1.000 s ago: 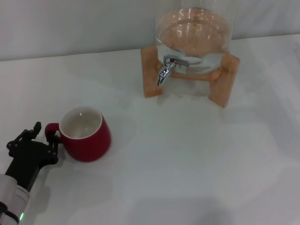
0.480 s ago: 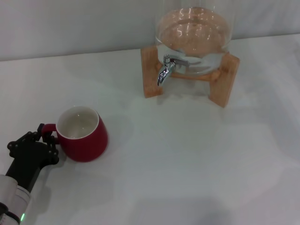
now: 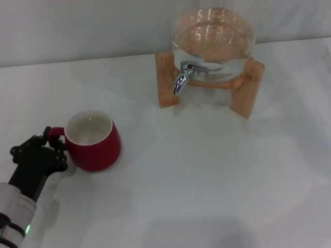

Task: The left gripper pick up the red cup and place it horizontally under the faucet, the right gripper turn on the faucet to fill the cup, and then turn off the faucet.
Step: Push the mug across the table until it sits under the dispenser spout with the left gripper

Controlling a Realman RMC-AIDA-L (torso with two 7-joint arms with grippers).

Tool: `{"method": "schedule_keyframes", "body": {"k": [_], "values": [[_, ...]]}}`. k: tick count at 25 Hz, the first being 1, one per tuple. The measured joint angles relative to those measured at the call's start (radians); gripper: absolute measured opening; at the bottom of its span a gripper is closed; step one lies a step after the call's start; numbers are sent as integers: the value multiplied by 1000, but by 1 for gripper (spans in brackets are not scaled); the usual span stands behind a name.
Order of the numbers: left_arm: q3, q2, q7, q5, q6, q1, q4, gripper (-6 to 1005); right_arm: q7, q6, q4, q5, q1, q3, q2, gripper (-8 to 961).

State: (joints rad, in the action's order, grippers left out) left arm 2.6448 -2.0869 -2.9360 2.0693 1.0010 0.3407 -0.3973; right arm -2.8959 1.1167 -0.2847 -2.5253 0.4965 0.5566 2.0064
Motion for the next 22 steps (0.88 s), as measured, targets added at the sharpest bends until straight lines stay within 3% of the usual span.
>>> {"method": "schedule_keyframes", "body": {"k": [12,22], "values": [[13,4,-2,14,-17,54,-14,97,0,0,8,4,8,2,2,641],[17,9,-11,58,-128,137,-46,96,8,14,13,4,-1,2,4,641]]}}
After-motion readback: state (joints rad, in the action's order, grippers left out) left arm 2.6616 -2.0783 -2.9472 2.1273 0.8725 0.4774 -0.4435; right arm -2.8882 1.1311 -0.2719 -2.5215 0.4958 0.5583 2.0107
